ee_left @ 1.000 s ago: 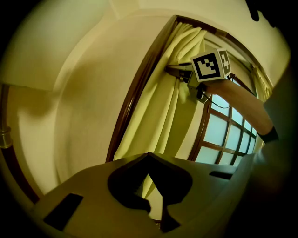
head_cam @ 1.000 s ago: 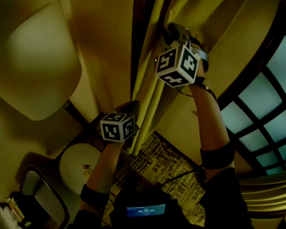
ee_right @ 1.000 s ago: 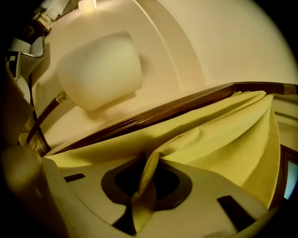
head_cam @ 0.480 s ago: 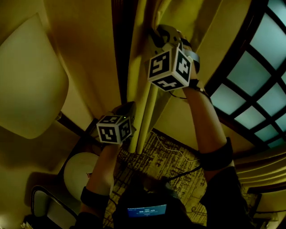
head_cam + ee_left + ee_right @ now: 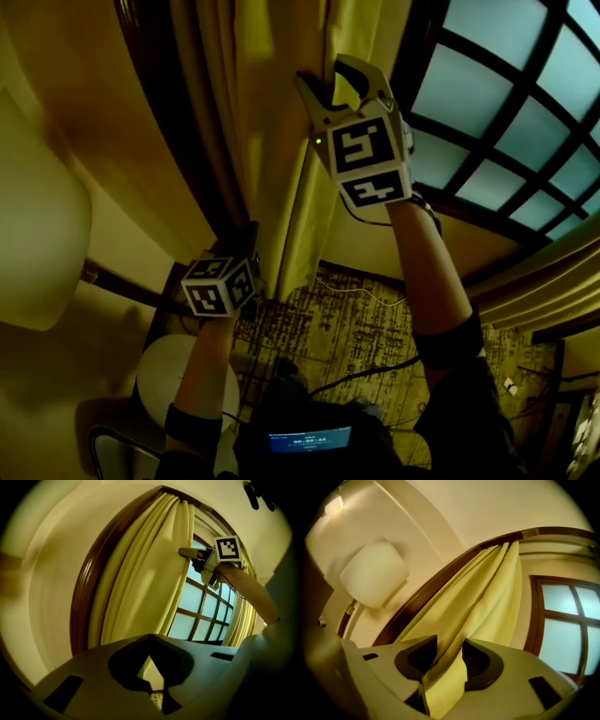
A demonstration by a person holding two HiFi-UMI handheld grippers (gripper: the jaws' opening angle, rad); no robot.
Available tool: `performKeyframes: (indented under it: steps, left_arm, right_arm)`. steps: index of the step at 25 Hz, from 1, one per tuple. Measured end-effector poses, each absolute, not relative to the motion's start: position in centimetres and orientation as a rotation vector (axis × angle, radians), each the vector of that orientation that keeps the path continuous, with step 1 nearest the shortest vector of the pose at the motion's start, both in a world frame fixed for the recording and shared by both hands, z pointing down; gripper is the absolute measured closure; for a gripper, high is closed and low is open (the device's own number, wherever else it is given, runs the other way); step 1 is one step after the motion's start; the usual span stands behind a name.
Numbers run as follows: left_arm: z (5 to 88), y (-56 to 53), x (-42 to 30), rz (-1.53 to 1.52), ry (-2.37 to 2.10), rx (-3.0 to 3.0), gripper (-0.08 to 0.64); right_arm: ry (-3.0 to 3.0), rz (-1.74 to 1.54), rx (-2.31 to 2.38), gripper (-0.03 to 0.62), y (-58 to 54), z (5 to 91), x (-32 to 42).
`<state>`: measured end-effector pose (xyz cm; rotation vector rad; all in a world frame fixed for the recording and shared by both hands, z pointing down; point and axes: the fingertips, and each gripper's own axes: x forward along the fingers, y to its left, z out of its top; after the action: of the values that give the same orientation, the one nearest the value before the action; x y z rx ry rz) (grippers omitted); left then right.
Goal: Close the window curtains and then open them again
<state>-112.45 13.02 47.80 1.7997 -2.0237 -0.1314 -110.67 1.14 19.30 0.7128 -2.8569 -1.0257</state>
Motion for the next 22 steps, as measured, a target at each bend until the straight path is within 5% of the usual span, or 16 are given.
performKeyframes:
  steps: [11, 18, 22]
  left_arm:
    - [50.1, 12.0, -94.6, 0.002, -1.967, 1.884, 0.559]
    - [51.3, 11.0, -77.5, 0.134, -1.844, 2.032, 0.559]
    - [52.2, 10.4, -67.1, 0.169, -1.746, 2.113, 0.559]
  right_arm:
    - [-2.845, -0.466, 0.928, 0.393, -2.9, 31.3, -81.4]
    - [-2.655, -0.068, 1.135, 0.556, -0.5, 43.0, -58.4]
    - [-2.533, 0.110, 1.249, 0.581, 2.1, 47.8, -45.7]
